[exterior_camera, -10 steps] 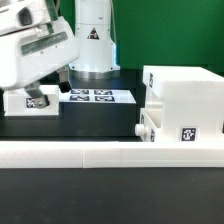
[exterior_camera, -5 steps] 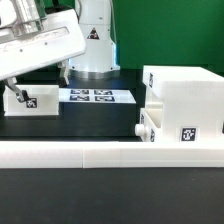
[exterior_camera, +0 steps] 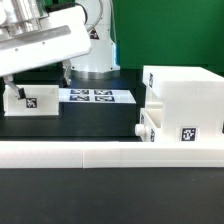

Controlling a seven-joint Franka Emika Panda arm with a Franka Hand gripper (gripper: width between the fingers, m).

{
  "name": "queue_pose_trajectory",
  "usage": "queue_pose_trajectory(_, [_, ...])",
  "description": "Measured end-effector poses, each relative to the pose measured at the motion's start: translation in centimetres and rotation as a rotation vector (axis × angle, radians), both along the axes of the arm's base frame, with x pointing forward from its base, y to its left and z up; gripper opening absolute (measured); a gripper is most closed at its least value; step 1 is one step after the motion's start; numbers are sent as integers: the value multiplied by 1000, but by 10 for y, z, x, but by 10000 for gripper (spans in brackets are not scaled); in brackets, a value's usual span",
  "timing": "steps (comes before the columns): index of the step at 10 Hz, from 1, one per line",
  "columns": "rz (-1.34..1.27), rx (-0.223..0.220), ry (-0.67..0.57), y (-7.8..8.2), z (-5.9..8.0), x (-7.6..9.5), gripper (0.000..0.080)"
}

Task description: Assemble drawer

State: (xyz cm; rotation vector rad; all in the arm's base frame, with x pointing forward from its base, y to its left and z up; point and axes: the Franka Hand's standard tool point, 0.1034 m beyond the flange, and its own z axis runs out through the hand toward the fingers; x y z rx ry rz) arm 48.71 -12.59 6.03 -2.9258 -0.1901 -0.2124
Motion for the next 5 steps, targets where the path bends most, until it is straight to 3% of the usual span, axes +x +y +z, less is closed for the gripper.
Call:
queue_pose_trajectory(2, [-13, -82, -55, 6, 6, -15, 649])
queue_pose_trajectory(4, [-6, -116, -74, 5, 4, -29, 649])
queue_pose_trajectory(5, [-6, -113, -70, 6, 4, -29, 649])
